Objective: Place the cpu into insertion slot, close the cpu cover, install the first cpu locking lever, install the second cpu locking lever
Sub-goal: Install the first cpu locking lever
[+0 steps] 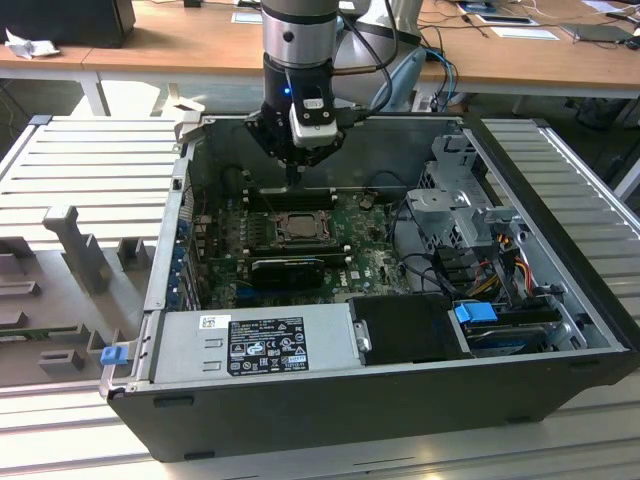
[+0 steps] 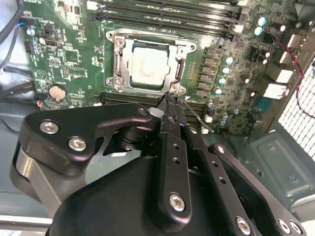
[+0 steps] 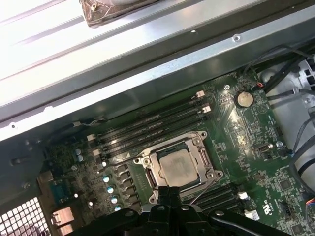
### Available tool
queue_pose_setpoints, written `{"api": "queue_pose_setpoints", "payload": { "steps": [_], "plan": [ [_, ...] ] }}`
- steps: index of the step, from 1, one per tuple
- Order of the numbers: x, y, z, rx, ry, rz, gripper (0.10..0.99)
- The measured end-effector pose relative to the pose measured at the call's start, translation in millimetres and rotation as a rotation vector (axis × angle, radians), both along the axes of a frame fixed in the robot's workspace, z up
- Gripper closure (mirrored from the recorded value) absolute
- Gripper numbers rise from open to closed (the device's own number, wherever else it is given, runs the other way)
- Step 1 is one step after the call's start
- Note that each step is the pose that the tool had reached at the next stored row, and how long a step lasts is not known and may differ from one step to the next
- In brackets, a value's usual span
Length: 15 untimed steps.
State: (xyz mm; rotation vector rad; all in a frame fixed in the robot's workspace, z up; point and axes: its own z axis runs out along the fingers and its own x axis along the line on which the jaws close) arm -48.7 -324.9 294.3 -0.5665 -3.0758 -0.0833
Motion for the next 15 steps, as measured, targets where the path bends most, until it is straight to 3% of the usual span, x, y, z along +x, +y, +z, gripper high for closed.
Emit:
{"api": "queue_pose_setpoints", "payload": {
  "steps": [3, 4, 5, 6, 15],
  "plan": [
    [0.0, 0.0, -0.1, 0.0, -0.0026, 0.035, 0.98],
    [0.0, 0.0, -0.3, 0.0, -0.0055, 0.047, 0.98],
    [0.0, 0.0, -0.6, 0.0, -0.0127, 0.082, 0.98],
    [0.0, 0.0, -0.8, 0.0, -0.0139, 0.094, 0.98],
    [0.0, 0.0, -4.3, 0.001, -0.0141, 0.283, 0.98]
  ]
}}
